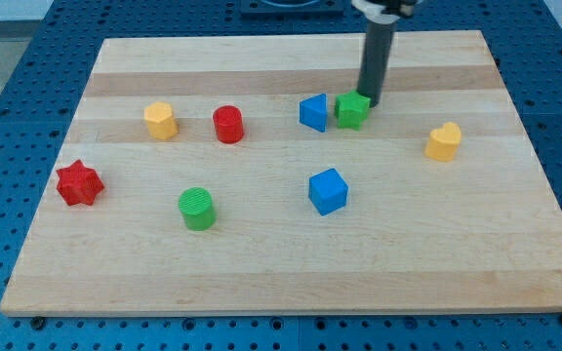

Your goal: Push the yellow heart closer to the green star

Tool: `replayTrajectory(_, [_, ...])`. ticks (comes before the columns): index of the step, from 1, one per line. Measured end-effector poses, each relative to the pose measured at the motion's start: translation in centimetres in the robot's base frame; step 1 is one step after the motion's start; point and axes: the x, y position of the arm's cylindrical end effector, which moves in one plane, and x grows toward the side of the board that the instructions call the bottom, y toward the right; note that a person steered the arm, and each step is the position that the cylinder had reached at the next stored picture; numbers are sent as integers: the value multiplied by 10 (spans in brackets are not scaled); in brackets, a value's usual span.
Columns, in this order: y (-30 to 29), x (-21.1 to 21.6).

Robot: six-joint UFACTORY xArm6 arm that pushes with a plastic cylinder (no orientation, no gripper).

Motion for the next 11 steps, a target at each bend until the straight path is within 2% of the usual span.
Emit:
replayTrajectory(1, [-9,0])
replayTrajectory(2, [48,7])
replayTrajectory(4, [158,57])
replayTrajectory(5, [139,86])
replayTrajectory(6, [98,91])
replayTrajectory(7, [69,73])
replayTrajectory(8, [63,65])
replayTrajectory(10, [17,112])
replayTrajectory(11, [-1,99])
